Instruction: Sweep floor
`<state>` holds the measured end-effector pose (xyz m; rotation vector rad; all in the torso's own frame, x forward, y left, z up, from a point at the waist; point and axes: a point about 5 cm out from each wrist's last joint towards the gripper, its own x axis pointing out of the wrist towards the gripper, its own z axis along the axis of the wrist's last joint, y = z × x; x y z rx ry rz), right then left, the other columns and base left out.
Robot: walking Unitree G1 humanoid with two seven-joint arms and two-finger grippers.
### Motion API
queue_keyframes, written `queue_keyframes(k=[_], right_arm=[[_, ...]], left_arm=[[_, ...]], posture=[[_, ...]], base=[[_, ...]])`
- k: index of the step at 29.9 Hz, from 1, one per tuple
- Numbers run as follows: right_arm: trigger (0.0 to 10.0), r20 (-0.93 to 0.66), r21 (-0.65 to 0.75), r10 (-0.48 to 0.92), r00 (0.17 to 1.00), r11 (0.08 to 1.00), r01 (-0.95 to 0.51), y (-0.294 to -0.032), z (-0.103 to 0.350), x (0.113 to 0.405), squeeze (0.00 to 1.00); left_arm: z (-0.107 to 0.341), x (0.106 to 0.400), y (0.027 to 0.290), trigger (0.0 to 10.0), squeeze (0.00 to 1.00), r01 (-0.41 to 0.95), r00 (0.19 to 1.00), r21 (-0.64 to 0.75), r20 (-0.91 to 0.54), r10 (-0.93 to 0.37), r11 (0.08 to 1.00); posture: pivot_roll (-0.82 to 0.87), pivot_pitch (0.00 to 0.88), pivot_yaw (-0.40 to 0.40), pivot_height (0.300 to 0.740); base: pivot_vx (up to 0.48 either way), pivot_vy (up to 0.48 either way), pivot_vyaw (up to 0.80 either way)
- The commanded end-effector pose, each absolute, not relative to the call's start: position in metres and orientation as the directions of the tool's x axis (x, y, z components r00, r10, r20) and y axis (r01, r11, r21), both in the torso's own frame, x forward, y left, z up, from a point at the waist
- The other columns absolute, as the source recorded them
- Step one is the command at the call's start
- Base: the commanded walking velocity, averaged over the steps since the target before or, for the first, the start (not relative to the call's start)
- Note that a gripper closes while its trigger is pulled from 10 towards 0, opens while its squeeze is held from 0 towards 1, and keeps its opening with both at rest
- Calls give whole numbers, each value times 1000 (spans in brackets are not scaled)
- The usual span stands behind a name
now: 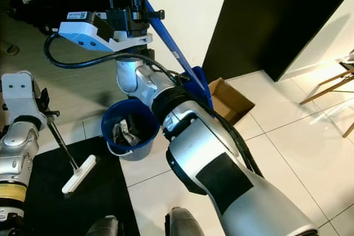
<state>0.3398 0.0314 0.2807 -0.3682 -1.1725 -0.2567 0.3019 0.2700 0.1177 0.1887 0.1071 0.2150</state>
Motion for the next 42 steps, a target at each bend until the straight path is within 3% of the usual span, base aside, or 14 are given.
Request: queue_keyframes(k=[1, 3, 5, 7, 9, 10, 18, 23, 27, 31, 33, 36, 42], right_arm=[[10000, 943, -81, 41, 331, 991, 109, 116, 307, 281, 0], [10000, 928, -62, 17, 372, 992, 110, 114, 307, 283, 0], [10000, 939, -64, 20, 342, 991, 117, 115, 309, 282, 0], [10000, 971, -73, 49, 236, 993, 92, 122, 314, 271, 0], [10000, 974, -47, 31, 226, 997, 65, 124, 317, 266, 0], [10000, 987, -70, 63, 145, 996, 46, 130, 318, 256, 0], [10000, 993, -101, 100, 61, 995, 21, 137, 316, 246, 0], [10000, 985, -100, 95, 142, 995, 31, 133, 310, 253, 0], [10000, 956, -54, 42, 291, 998, 35, 127, 310, 265, 0], [10000, 960, -54, 40, 277, 998, 45, 127, 313, 266, 0], [10000, 935, -31, 13, 355, 999, 43, 125, 314, 271, 0], [10000, 913, -17, -6, 407, 998, 54, 122, 314, 276, 0], [10000, 910, -35, -5, 415, 995, 90, 118, 313, 282, 0]], left_arm=[[126, 303, 267, 10000, 0, -204, 976, 198, -41, 216, 959], [126, 303, 267, 10000, 0, -204, 976, 198, -41, 216, 959], [126, 302, 267, 10000, 0, -205, 975, 198, -41, 217, 959], [126, 302, 267, 10000, 0, -205, 975, 199, -42, 218, 958], [125, 302, 268, 10000, 0, -206, 975, 200, -43, 219, 958], [125, 302, 268, 10000, 0, -207, 975, 200, -43, 219, 958], [126, 302, 268, 10000, 0, -208, 975, 203, -40, 221, 957], [125, 301, 269, 10000, 0, -213, 973, 204, -40, 226, 956], [125, 301, 269, 10000, 0, -213, 973, 205, -42, 226, 955], [125, 301, 269, 10000, 0, -213, 973, 205, -41, 226, 955], [125, 302, 269, 10000, 0, -212, 974, 206, -39, 225, 955], [126, 302, 269, 10000, 0, -213, 974, 206, -37, 226, 955], [126, 300, 271, 10000, 0, -219, 972, 208, -36, 231, 953]], posture=[[42, 44, -120, 740], [42, 44, -120, 740], [42, 44, -120, 740], [46, 44, -120, 740], [42, 42, -120, 740], [46, 42, -119, 740], [48, 39, -124, 740], [50, 38, -127, 740], [50, 34, -128, 740], [50, 34, -128, 740], [53, 31, -131, 740], [58, 29, -134, 740], [61, 22, -135, 740]], base=[[0, 0, 0], [0, 0, 0], [0, 0, 0], [0, 0, 0], [0, 0, 0], [0, 0, 0], [0, 0, 0], [0, 0, 0], [0, 0, 0], [0, 0, 0], [0, 0, 0], [0, 0, 0], [0, 0, 0]])
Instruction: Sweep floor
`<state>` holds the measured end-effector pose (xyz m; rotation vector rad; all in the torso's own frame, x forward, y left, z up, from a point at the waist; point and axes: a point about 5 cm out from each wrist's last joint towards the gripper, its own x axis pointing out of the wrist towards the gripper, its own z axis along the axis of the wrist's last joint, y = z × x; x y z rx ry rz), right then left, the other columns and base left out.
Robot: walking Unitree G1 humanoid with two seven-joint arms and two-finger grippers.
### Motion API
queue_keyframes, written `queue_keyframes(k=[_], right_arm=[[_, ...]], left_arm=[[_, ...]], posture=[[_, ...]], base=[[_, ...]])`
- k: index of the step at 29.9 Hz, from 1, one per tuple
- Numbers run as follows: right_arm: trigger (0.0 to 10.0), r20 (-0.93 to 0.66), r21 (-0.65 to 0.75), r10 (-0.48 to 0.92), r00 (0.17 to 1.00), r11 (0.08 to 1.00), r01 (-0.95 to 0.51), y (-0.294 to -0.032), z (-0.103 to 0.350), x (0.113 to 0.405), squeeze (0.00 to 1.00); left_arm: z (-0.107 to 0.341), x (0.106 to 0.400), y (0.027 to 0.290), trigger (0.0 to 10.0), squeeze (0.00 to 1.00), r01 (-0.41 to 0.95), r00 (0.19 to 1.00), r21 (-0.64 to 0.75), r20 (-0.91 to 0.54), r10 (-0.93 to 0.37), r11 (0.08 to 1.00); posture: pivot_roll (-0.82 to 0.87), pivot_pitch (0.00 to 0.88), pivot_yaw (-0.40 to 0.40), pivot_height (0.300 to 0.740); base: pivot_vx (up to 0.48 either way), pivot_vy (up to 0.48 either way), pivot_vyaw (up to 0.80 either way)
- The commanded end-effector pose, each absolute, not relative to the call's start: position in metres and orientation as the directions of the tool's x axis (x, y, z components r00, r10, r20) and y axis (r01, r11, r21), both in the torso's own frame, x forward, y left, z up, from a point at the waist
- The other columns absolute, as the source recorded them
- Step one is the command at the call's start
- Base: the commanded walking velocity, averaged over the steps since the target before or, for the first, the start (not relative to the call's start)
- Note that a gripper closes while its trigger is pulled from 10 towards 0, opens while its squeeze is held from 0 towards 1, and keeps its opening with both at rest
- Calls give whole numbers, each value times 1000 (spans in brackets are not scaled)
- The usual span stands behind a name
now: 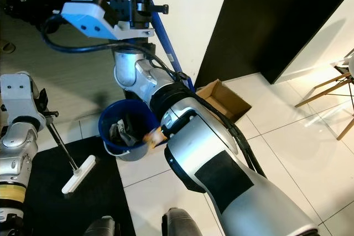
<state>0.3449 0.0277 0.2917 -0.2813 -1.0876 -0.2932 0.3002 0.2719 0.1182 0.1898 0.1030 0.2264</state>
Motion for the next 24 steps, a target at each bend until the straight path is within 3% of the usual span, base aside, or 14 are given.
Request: queue_keyframes(k=[1, 16, 24], right_arm=[[10000, 905, -35, -10, 425, 994, 99, 117, 312, 284, 0], [10000, 844, -27, -87, 528, 978, 205, 95, 308, 309, 0], [10000, 841, -23, -97, 532, 977, 214, 93, 309, 311, 0]], left_arm=[[126, 300, 271, 10000, 0, -218, 972, 207, -36, 231, 954], [128, 302, 271, 10000, 0, -211, 974, 207, -36, 223, 955], [129, 304, 270, 10000, 0, -205, 975, 209, -36, 217, 956]], posture=[[61, 21, -134, 740], [59, 23, -123, 740], [60, 25, -120, 740]], base=[[0, 0, 0], [0, 0, 0], [0, 0, 0]])
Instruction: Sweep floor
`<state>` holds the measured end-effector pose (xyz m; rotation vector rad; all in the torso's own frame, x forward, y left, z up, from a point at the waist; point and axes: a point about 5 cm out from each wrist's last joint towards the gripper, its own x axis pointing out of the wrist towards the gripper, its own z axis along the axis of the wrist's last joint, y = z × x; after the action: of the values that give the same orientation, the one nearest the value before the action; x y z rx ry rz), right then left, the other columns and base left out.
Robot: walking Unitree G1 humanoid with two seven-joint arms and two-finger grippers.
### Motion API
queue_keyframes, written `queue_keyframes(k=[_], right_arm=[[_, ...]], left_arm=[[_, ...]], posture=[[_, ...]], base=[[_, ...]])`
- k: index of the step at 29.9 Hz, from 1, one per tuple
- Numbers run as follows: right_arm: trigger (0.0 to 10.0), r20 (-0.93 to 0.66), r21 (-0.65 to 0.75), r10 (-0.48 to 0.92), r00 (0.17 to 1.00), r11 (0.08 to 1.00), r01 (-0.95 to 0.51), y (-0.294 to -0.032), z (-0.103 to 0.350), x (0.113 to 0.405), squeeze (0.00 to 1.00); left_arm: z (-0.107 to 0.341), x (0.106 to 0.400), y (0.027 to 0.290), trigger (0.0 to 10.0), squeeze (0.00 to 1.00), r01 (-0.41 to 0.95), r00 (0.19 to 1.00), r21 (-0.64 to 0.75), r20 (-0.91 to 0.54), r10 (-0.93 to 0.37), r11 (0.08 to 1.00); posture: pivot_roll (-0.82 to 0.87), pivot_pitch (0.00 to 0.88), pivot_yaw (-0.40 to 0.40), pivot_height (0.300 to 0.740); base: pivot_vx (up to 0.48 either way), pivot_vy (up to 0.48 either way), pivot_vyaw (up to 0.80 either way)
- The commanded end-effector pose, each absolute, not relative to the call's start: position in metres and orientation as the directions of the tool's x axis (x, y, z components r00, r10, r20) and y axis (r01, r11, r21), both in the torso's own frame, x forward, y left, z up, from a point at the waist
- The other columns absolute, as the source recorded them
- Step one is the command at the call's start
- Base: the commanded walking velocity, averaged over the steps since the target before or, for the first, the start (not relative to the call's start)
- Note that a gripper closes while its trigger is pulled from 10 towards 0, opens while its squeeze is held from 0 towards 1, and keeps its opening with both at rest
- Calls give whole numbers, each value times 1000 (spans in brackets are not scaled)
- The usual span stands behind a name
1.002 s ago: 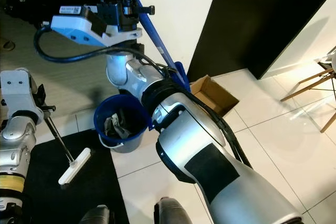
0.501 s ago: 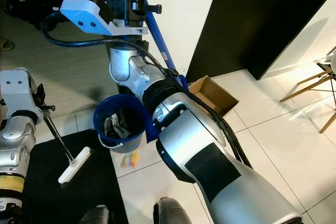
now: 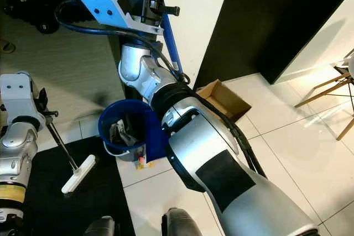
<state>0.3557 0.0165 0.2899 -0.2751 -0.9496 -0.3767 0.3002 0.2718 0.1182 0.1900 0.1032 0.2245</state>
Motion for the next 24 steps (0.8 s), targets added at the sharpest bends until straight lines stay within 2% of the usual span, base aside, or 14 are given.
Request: queue_keyframes(k=[1, 24], right_arm=[[10000, 841, -23, -97, 532, 977, 214, 93, 309, 311, 0], [10000, 841, -23, -97, 532, 977, 214, 93, 309, 311, 0]], left_arm=[[129, 304, 270, 10000, 0, -205, 975, 209, -36, 217, 956], [129, 304, 270, 10000, 0, -205, 975, 209, -36, 217, 956]], posture=[[60, 25, -120, 740], [60, 25, -120, 740]], base=[[0, 0, 0], [0, 0, 0]])
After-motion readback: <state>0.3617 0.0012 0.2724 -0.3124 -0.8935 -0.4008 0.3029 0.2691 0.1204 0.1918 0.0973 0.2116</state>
